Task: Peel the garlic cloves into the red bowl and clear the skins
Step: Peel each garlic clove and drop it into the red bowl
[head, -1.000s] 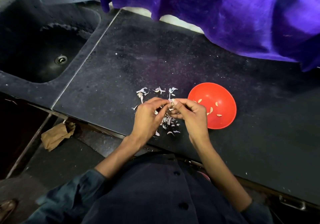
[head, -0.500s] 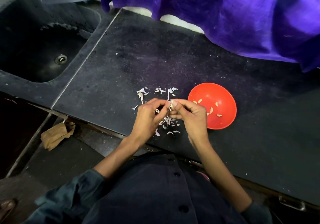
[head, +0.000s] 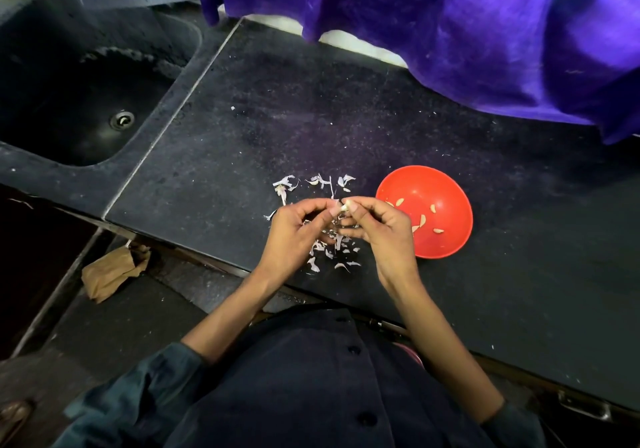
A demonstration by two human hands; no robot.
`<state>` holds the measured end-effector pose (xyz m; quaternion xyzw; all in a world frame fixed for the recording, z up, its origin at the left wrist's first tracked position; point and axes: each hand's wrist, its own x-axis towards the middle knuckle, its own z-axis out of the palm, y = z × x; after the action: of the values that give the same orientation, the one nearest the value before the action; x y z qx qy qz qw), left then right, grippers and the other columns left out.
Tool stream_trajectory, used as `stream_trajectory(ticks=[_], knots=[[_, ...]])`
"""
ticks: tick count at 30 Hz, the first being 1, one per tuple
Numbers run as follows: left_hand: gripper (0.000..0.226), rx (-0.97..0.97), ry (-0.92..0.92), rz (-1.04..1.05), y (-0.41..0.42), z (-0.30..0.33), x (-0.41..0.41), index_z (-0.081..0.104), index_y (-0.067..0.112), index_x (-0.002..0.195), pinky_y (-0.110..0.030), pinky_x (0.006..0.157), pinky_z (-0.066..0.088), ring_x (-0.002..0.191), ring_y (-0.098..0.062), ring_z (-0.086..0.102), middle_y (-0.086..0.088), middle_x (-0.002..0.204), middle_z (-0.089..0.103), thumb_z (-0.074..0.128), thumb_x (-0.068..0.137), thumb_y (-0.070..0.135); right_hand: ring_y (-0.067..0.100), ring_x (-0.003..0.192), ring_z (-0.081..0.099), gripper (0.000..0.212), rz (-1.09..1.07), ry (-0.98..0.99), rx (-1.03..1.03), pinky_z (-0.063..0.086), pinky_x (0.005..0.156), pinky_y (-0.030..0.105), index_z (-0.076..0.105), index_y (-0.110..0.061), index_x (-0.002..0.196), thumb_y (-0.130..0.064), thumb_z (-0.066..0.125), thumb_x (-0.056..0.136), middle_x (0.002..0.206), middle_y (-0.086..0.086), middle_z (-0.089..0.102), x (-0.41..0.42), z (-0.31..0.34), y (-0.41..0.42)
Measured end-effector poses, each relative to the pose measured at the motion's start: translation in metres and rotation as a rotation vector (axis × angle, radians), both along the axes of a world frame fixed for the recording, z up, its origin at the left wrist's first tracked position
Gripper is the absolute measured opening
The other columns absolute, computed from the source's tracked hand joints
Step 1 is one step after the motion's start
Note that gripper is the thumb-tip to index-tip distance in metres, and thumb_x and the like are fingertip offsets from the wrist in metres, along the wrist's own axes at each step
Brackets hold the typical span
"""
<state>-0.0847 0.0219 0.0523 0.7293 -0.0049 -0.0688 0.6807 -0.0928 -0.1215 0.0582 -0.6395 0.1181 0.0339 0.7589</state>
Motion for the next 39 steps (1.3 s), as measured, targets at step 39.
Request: stream_trajectory(ticks=[39], knots=[[0.007,0.043,0.026,0.117,0.006,0.004,0.003,0.076,0.014,0.091,-0.029,0.051,0.057,0.059,-0.012,0.064,0.000,0.071,0.072,0.070,0.088,0.015,0.028,0.089,0.069,0.016,0.036,0.072,0.263,0.058,0.072,0.033,0.064,-0.001,0.104,-0.005,0.050,0.097,0.103,0.023,0.068,-0.002,0.005,-0.006]])
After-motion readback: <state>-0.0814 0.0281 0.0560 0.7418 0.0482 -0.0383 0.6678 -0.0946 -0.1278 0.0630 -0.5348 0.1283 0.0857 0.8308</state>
